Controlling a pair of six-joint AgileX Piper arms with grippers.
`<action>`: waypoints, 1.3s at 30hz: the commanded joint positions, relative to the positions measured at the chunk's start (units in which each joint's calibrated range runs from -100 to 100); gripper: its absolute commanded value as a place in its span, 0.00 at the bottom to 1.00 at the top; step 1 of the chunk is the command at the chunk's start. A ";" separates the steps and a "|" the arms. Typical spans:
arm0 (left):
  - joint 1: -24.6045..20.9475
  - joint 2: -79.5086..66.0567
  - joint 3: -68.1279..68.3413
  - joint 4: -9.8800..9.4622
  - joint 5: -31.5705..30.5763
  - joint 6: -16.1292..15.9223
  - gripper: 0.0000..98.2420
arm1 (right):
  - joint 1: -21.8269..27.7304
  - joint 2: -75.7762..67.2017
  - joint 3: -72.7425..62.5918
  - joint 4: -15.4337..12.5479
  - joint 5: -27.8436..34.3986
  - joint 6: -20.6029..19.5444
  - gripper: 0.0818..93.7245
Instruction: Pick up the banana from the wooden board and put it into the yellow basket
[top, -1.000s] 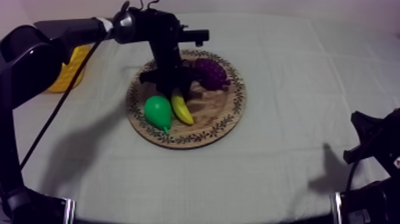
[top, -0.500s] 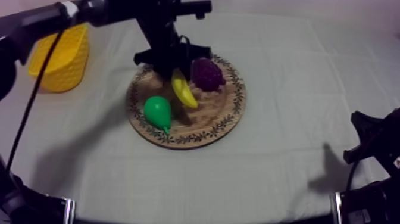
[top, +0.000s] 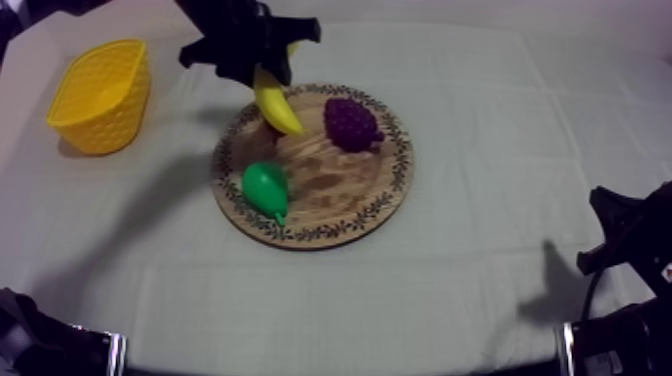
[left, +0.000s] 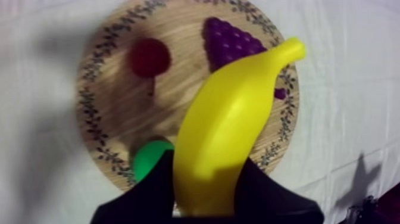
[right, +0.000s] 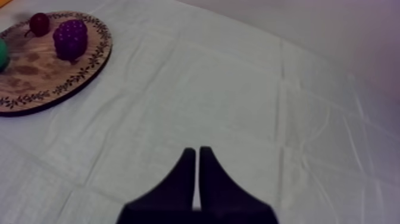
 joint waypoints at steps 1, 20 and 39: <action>-1.65 -1.79 1.02 -0.14 0.03 -0.40 0.28 | 0.01 -0.01 0.04 0.00 0.00 0.00 0.00; -20.63 -3.53 6.22 -2.57 -0.64 -6.53 0.27 | 0.01 -0.01 0.04 0.00 0.00 0.00 0.00; -31.24 4.18 -3.46 -3.94 -1.10 -9.42 0.28 | 0.01 -0.01 0.04 0.00 0.00 0.00 0.00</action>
